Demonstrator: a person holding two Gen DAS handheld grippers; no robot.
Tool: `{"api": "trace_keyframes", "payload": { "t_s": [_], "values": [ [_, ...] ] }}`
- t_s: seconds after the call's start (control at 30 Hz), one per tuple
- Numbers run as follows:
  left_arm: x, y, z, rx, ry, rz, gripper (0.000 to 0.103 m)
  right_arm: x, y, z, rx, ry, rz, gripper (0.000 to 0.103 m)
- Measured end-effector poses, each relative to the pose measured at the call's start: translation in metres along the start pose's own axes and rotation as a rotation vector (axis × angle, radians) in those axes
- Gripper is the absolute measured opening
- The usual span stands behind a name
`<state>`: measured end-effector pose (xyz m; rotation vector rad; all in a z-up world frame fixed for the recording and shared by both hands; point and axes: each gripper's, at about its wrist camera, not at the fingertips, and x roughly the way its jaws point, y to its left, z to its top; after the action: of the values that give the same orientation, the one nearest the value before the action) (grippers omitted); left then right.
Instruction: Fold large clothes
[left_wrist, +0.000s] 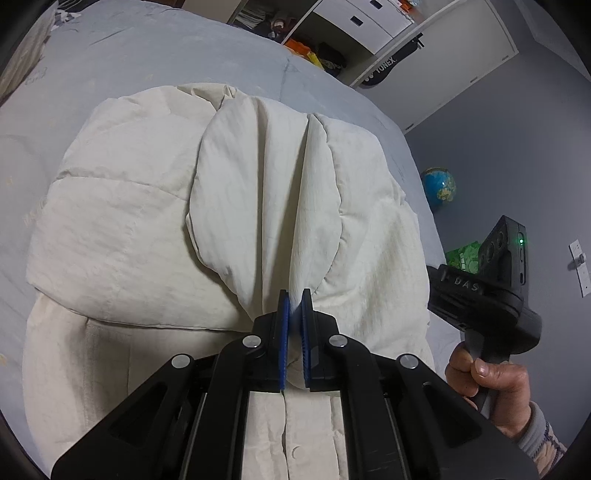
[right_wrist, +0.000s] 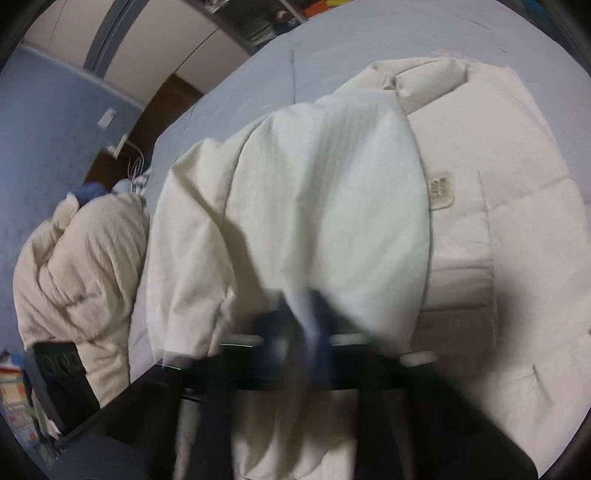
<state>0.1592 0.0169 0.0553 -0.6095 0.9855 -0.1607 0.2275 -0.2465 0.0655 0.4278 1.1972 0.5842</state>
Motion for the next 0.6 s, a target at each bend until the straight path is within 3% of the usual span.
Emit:
{"api": "trace_keyframes", "payload": {
  "t_s": [0.17,0.23,0.3,0.4,0.53,0.6],
  "values": [
    [-0.009,0.004,0.003,-0.028,-0.020,-0.027,0.007,-0.048,-0.027,0.005,0.143,-0.167,0.329,0.000],
    [-0.010,0.006,0.003,-0.050,-0.023,-0.061,0.008,-0.064,-0.059,0.000,0.284,-0.262,0.473,0.000],
    [-0.007,0.003,-0.001,-0.056,-0.014,-0.081,0.008,-0.063,-0.088,-0.011,0.379,-0.292,0.518,0.000],
    [0.003,0.000,-0.009,-0.051,0.017,-0.092,0.010,-0.031,-0.138,-0.045,0.566,-0.263,0.609,0.000],
    [0.008,0.002,-0.015,-0.063,0.035,-0.106,0.011,-0.010,-0.167,-0.071,0.660,-0.248,0.601,0.000],
    [0.007,0.003,-0.016,-0.074,0.035,-0.121,0.017,-0.009,-0.170,-0.077,0.660,-0.248,0.591,0.000]
  ]
}}
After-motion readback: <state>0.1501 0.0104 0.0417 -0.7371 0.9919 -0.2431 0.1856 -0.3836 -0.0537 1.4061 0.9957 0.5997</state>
